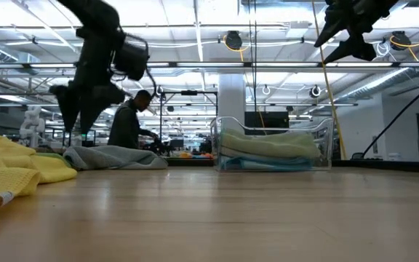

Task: Fold microfiber towels
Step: Fold the gray towel

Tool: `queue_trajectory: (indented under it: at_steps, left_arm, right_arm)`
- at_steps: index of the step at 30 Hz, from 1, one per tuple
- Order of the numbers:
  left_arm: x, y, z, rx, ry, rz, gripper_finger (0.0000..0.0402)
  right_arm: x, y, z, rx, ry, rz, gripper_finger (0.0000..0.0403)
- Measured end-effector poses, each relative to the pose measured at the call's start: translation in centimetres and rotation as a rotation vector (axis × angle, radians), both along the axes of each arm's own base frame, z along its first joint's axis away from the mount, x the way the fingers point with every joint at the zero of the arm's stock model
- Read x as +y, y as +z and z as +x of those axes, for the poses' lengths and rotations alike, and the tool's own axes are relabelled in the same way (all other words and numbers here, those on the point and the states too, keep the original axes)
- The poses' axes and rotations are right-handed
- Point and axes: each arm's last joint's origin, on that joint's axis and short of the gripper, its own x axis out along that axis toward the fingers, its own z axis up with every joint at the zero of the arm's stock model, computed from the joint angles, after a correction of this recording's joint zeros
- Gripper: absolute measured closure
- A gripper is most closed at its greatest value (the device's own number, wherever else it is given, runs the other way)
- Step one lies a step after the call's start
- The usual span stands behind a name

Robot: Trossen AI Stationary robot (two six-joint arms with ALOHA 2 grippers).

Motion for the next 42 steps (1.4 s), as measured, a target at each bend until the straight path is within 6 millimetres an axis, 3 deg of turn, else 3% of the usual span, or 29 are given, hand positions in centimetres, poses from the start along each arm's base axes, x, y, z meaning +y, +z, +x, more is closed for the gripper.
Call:
queue_trajectory:
  at_steps: [5,9,18,22,26,29,31,33,36,39,42]
  left_arm:
    - [1.0,-2.5,-0.9,-0.084,0.019,-0.031,0.0175]
    - [1.4,-3.1,-1.1,-0.104,0.031,-0.005,0.0211]
    - [1.8,-3.1,-0.3,-0.179,0.013,0.038,0.0389]
    - [1.7,-3.1,-0.6,-0.138,0.05,0.052,0.0369]
    - [1.9,-3.3,-0.4,-0.156,0.077,0.098,0.0301]
    - [1.8,-4.6,-0.6,-0.188,0.06,0.117,0.0248]
    - [1.6,-5.7,-0.9,-0.216,0.055,0.109,0.0239]
    - [1.5,-6.4,-1.1,-0.256,0.051,0.068,0.027]
    - [1.2,-6.6,-1.2,-0.285,0.043,0.005,0.037]
    - [1.0,-5.6,-0.7,-0.338,0.022,-0.003,0.0387]
    - [0.6,-3.1,0.2,-0.426,-0.011,0.025,0.0396]
  right_arm:
    - [0.1,0.0,0.1,-0.007,0.093,-0.04,0.0186]
    - [0.1,0.0,0.1,0.001,0.119,-0.073,0.0186]
    - [0.1,0.3,0.2,-0.022,0.112,-0.083,0.0186]
    - [0.3,0.7,0.0,-0.08,0.077,-0.036,0.0186]
    - [0.4,1.3,-0.1,-0.148,0.029,-0.016,0.0186]
    - [0.6,1.8,-0.2,-0.212,0.043,-0.008,0.0186]
    - [0.7,2.2,0.0,-0.261,0.059,0.016,0.0186]
    - [0.8,2.7,0.3,-0.319,0.051,0.045,0.0186]
    - [1.3,3.8,1.1,-0.438,0.086,0.068,0.0186]
    - [1.9,4.9,1.9,-0.539,0.122,0.078,0.0186]
    - [2.6,5.6,2.6,-0.601,0.119,0.086,0.0186]
